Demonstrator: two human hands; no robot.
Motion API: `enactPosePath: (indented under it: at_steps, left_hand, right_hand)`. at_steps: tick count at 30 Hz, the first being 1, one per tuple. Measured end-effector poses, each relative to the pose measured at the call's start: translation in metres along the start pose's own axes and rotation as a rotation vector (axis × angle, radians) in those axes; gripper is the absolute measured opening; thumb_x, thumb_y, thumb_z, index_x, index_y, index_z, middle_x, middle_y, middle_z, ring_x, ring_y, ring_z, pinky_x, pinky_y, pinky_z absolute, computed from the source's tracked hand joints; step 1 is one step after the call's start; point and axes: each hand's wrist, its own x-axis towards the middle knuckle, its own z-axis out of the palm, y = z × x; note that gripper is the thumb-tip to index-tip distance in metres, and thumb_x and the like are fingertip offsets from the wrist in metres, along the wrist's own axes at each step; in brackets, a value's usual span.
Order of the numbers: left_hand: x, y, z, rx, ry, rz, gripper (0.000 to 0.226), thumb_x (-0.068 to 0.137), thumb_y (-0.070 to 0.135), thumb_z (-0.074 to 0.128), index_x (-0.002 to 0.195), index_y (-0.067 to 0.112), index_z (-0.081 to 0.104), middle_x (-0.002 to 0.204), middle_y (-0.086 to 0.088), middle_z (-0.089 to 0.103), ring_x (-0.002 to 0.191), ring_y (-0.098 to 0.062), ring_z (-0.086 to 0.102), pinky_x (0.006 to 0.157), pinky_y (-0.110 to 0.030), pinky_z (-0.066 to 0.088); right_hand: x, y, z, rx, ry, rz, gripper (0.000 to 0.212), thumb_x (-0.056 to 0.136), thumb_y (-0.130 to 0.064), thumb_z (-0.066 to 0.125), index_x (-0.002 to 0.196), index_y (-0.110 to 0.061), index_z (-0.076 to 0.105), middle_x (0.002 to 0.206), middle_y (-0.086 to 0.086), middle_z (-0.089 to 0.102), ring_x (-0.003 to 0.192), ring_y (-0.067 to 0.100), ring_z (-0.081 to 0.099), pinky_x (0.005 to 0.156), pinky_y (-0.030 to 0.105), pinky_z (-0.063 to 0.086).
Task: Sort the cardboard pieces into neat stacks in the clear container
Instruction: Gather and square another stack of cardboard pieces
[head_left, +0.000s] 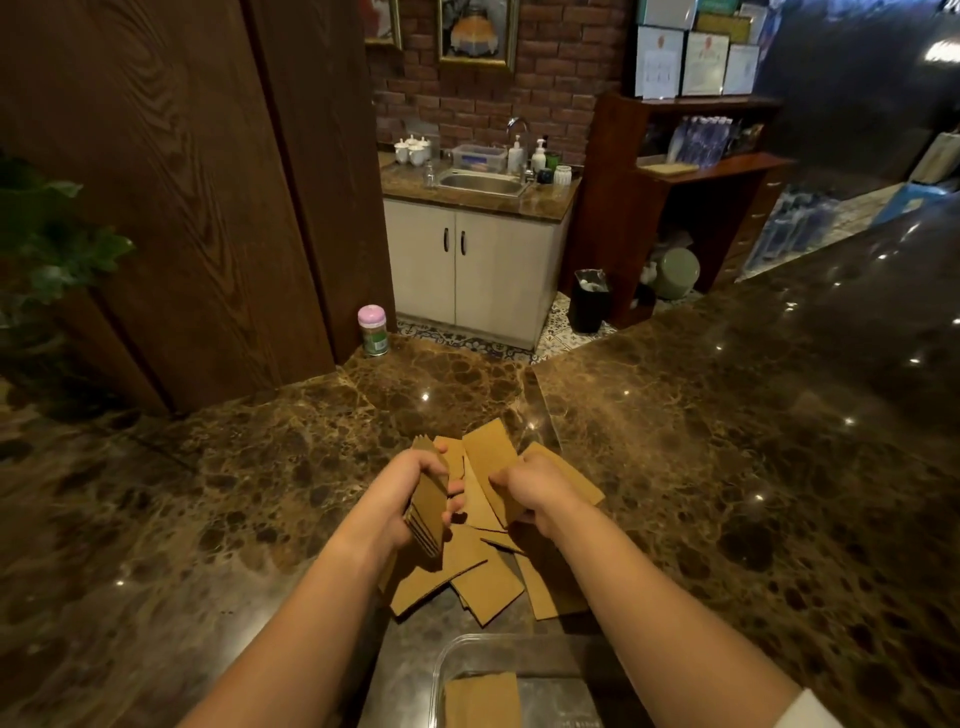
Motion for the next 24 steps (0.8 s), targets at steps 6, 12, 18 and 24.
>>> enactPosePath:
  at_steps: [6,12,18,24]
  left_hand:
    - [-0.006,0.009,-0.015,-0.262,-0.138,0.072,0.050,0.080,0.009,0.055,0.128,0.022,0.061,0.097,-0.023,0.066,0.065,-0.028,0.058,0.050,-0.031,0.047]
    - [-0.015,0.015,0.027,-0.268,-0.265,0.278,0.042,0.082,0.028,0.068,0.124,0.030,0.068,0.114,-0.018,0.072,0.094,-0.037,0.070,0.074,-0.045,0.056]
    - [-0.017,0.020,0.059,-0.193,-0.284,0.405,0.060,0.067,0.006,0.069,0.120,0.035,0.068,0.113,-0.017,0.073,0.097,-0.038,0.070,0.074,-0.051,0.060]
    - [-0.036,0.038,0.067,-0.397,-0.321,0.304,0.042,0.092,0.008,0.054,0.130,0.027,0.059,0.096,-0.023,0.073,0.071,-0.034,0.069,0.061,-0.044,0.057]
  right_hand:
    - [-0.015,-0.006,-0.030,0.335,-0.048,-0.092,0.016,0.096,-0.011,0.062,0.111,-0.007,0.066,0.101,0.013,0.076,0.097,0.029,0.070,0.082,0.043,0.058]
    - [-0.050,-0.031,-0.038,0.573,-0.162,-0.161,0.021,0.098,-0.010,0.058,0.117,-0.009,0.065,0.106,0.013,0.077,0.101,0.031,0.070,0.074,0.042,0.057]
    - [-0.080,-0.044,-0.034,0.497,-0.072,-0.366,0.015,0.098,-0.016,0.058,0.109,-0.016,0.068,0.094,0.007,0.078,0.086,0.023,0.075,0.066,0.037,0.061]
    - [-0.095,-0.051,-0.069,0.199,0.161,-0.850,0.033,0.083,-0.002,0.072,0.075,-0.033,0.076,0.088,-0.006,0.076,0.094,0.009,0.067,0.083,0.024,0.057]
